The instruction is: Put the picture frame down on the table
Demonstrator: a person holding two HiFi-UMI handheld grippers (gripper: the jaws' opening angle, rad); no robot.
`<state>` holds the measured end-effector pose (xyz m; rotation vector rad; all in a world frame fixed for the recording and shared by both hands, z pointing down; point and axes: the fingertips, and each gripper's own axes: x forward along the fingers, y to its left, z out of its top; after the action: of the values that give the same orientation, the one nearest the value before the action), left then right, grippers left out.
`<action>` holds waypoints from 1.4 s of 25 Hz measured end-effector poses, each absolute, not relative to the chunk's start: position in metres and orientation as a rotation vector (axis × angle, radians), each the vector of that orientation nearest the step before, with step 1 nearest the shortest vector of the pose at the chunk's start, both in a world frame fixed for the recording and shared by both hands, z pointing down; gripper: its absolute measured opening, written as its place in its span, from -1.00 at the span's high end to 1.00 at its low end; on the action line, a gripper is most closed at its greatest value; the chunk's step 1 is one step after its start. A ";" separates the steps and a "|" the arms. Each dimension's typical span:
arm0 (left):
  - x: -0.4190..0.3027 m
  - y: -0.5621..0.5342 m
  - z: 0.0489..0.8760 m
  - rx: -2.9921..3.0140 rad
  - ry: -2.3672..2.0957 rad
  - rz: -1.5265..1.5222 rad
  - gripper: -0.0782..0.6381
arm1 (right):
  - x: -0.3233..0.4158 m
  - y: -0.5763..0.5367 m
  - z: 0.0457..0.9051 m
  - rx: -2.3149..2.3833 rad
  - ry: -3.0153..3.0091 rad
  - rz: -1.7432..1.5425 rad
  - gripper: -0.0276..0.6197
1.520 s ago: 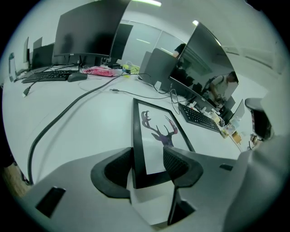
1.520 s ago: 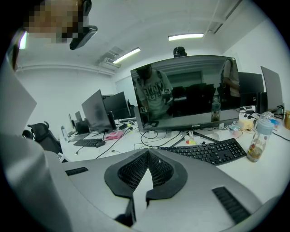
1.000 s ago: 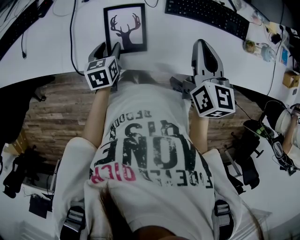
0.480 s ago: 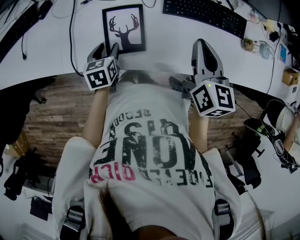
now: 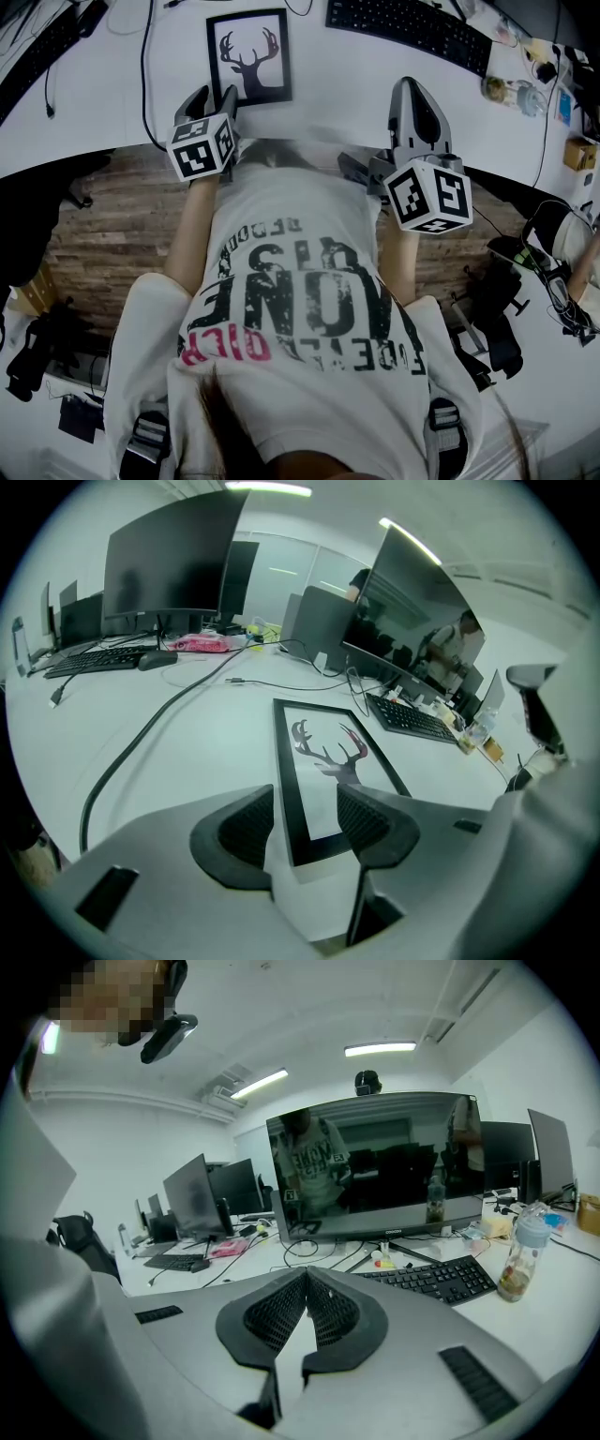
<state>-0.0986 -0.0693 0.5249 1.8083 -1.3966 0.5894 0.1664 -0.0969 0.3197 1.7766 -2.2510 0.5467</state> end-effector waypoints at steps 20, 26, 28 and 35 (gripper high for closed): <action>-0.105 -0.071 0.501 1.854 -1.458 0.593 0.62 | 0.170 -0.088 0.314 1.796 -2.252 0.528 0.91; -0.100 -0.078 0.477 1.899 -1.466 0.519 0.76 | 0.168 -0.088 0.312 1.787 -2.262 0.515 0.91; -0.096 -0.082 0.463 1.931 -1.469 0.483 0.77 | 0.168 -0.088 0.312 1.783 -2.262 0.502 0.91; -0.097 -0.099 0.402 2.058 -1.512 0.342 0.77 | 0.159 -0.089 0.307 1.739 -2.275 0.428 0.91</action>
<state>-0.0967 -0.0985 0.4020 2.0584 -1.5121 0.3421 0.1594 -0.0895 0.3070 1.7389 -2.2753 0.4284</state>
